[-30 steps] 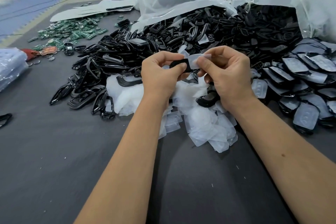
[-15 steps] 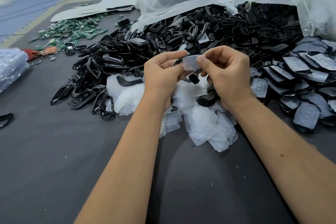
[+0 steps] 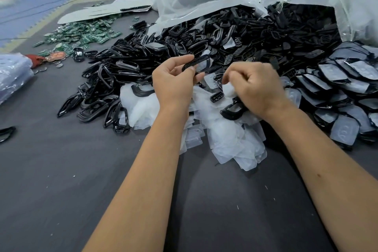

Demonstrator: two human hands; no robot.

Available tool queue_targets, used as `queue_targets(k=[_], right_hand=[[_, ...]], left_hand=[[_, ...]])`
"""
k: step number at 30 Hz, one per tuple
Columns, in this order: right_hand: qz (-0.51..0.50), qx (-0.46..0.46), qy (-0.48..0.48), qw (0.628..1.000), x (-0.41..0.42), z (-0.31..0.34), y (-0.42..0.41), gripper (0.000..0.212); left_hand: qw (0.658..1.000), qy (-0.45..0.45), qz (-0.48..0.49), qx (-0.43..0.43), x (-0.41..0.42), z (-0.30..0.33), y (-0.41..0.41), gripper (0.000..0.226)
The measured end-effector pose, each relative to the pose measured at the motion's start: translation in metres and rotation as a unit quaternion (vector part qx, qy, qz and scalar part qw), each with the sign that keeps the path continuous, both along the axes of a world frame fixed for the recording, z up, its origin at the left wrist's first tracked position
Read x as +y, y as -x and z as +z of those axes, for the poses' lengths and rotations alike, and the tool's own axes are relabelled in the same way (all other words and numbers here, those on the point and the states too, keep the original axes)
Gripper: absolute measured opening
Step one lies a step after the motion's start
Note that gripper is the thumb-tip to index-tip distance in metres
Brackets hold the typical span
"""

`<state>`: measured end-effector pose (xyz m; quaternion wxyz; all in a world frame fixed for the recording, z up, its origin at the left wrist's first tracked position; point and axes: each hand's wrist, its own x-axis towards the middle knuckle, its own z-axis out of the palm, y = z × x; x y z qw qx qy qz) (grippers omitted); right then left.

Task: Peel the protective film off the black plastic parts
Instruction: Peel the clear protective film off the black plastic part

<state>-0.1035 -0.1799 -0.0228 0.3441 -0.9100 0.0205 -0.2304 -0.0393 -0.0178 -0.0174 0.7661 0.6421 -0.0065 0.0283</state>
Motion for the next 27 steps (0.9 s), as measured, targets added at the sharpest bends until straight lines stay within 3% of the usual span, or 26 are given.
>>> queue_targets(k=[2,4,6,10,15,22,27], right_hand=[[0.004,0.073,0.126,0.989,0.002,-0.001,0.0,0.034],[0.01,0.08,0.158,0.984,0.003,-0.001,-0.001,0.038],[0.021,0.04,0.125,0.991,0.002,-0.001,-0.001,0.038],[0.043,-0.051,-0.031,0.997,0.002,-0.006,-0.001,0.031],[0.03,-0.12,-0.203,0.971,0.01,-0.006,-0.005,0.023],[0.008,-0.114,-0.161,0.98,0.015,-0.008,-0.006,0.009],[-0.029,-0.105,-0.095,0.989,0.016,-0.006,-0.004,0.01]], left_hand=[[1.0,-0.001,-0.001,-0.005,0.001,0.0,-0.001,0.026],[1.0,0.004,0.001,-0.006,0.002,0.001,-0.001,0.024],[1.0,-0.005,0.004,-0.005,0.002,0.0,-0.001,0.021],[0.998,-0.06,0.001,-0.023,0.001,-0.003,-0.002,0.02],[0.993,-0.097,-0.055,-0.04,-0.002,-0.005,-0.001,0.04],[0.98,-0.133,-0.11,-0.103,-0.003,-0.008,0.003,0.038],[0.982,-0.066,-0.171,-0.051,-0.002,-0.004,0.005,0.047]])
